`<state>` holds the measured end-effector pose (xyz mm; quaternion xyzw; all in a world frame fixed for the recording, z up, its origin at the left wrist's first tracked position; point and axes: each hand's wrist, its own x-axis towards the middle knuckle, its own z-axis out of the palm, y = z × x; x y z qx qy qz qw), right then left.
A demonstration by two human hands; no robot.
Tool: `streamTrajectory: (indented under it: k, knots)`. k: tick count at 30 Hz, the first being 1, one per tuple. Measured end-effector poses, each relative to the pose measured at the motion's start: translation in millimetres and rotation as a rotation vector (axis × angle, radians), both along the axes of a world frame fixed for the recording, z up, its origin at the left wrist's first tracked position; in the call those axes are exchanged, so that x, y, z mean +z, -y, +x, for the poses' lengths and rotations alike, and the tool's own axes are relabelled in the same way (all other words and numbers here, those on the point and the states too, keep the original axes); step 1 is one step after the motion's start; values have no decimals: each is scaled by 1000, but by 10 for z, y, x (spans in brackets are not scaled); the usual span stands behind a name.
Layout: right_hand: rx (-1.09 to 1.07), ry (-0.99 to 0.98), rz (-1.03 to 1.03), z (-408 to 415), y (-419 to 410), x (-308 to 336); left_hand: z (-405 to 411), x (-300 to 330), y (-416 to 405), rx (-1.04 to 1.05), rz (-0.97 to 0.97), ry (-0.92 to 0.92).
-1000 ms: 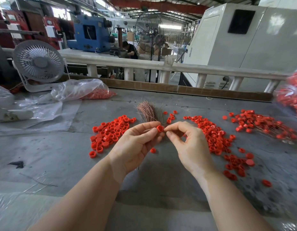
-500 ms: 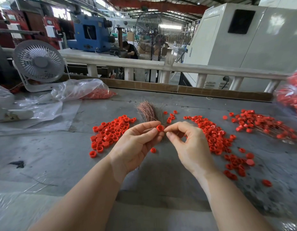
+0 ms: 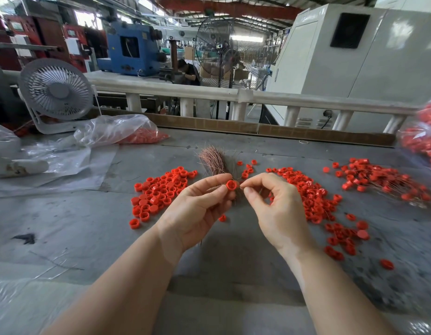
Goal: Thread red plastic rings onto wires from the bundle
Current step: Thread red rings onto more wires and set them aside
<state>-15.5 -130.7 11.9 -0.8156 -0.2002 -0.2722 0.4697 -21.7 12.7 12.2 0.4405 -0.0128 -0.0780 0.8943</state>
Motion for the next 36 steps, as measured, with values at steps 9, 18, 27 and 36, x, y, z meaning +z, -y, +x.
streamTrajectory:
  k: [9,18,27,36]
  knots:
    - [6,18,11,-7,-5,-6,4,-3,-16,-11,-23,-9]
    - [17,14,5,-19,-12,5,9,0,-6,1,-31,-4]
    - [16,-45,-22,-28,-19,13,12,-10,-10,0,6,24]
    - [14,-54,-65,-37,-13,23,16,-13,-14,15,43,37]
